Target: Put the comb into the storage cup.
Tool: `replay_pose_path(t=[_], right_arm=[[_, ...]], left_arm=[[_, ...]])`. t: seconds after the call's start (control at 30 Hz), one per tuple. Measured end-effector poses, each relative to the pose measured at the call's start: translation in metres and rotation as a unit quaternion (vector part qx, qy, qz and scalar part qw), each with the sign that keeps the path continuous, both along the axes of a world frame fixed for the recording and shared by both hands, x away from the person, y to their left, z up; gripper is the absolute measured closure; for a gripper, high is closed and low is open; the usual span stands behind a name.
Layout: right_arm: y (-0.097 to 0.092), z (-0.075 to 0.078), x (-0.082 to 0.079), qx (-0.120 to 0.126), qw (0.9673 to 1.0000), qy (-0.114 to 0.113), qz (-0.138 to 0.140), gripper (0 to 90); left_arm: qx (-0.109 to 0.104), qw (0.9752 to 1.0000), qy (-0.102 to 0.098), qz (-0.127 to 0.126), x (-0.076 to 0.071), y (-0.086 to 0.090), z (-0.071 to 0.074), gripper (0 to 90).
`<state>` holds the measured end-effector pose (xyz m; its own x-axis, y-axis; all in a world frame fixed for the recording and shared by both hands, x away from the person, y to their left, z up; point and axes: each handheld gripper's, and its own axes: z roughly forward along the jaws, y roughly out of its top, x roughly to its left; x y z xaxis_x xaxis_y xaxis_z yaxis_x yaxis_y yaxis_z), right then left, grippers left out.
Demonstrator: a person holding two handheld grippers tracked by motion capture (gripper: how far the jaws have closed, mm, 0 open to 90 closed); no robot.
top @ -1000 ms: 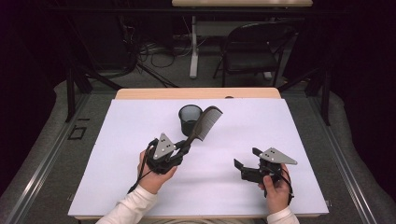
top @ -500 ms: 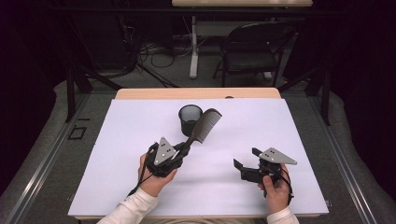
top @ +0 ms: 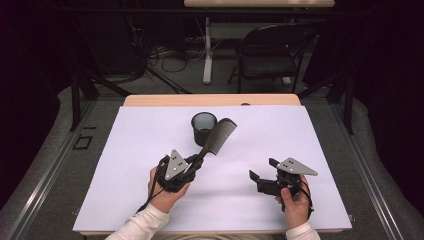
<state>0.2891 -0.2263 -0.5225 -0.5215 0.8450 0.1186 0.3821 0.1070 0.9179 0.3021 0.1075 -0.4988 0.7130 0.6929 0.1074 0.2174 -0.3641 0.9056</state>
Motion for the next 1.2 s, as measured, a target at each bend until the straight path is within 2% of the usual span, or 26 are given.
replay_pose_path(t=[0.47,0.83,1.2], right_arm=[[0.002,0.003,0.0,0.002,1.0,0.001,0.003,13.6],[0.01,0.006,0.0,-0.004,0.9996,0.008,0.028,4.0],[0.018,0.019,0.009,0.007,0.9989,0.041,0.024,2.8]], left_arm=[[0.0,1.0,0.003,-0.002,-0.003,-0.003,-0.006,72.3],[-0.003,1.0,0.007,-0.001,-0.003,-0.004,-0.008,72.3],[-0.007,1.0,0.003,0.005,-0.003,-0.002,-0.006,72.4]])
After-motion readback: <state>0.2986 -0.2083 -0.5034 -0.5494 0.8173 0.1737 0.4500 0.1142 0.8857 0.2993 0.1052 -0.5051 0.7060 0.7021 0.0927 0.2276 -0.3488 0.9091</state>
